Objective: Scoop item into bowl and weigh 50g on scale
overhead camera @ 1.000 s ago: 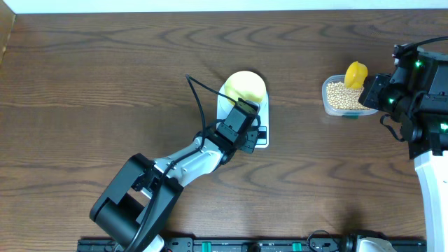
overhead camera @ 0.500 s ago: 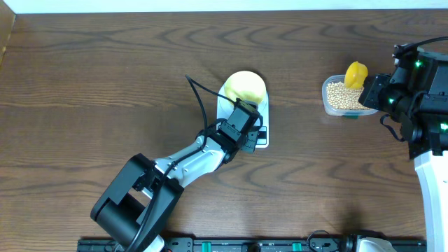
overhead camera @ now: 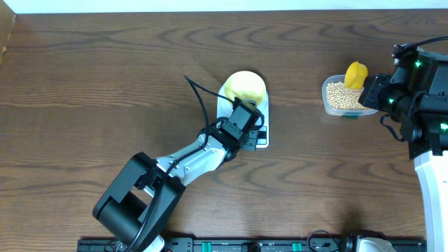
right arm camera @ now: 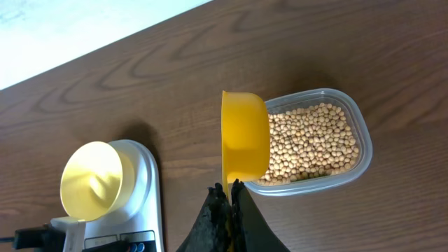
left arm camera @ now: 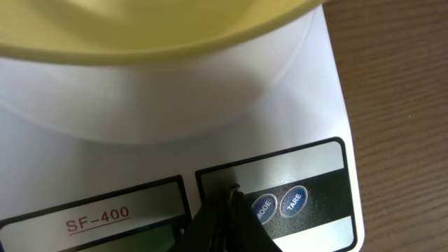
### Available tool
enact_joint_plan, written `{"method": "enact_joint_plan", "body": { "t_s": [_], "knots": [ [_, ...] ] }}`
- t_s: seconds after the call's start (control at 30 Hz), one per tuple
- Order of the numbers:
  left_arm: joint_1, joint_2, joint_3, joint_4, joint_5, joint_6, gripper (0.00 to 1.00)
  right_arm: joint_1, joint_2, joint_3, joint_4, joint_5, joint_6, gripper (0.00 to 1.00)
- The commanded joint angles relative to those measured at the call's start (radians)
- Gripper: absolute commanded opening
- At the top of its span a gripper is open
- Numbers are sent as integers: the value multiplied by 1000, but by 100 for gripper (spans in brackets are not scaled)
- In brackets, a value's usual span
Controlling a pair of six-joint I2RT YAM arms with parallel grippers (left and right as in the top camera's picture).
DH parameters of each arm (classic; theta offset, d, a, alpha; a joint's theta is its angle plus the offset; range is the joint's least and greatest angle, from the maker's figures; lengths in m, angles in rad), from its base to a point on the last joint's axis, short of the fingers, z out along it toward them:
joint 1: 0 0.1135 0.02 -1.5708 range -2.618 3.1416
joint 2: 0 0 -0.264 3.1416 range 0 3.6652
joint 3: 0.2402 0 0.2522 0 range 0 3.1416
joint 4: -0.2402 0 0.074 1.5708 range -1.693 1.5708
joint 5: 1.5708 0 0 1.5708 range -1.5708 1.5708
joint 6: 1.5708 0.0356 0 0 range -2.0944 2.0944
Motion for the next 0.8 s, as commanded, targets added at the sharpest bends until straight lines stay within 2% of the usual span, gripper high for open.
{"method": "enact_joint_plan", "body": {
  "t_s": [0.0,0.3,0.77],
  "knots": [
    [18,158,-91,-93,-61,-43,7,-5,0,18,-3,2,-16,1],
    [18,161,-91,-164,-97,-84,7,-5,0,18,-5,5,-23,1],
    [18,180,-91,-130,-94,-92,7,-5,0,18,-7,5,-24,1]
  ]
}}
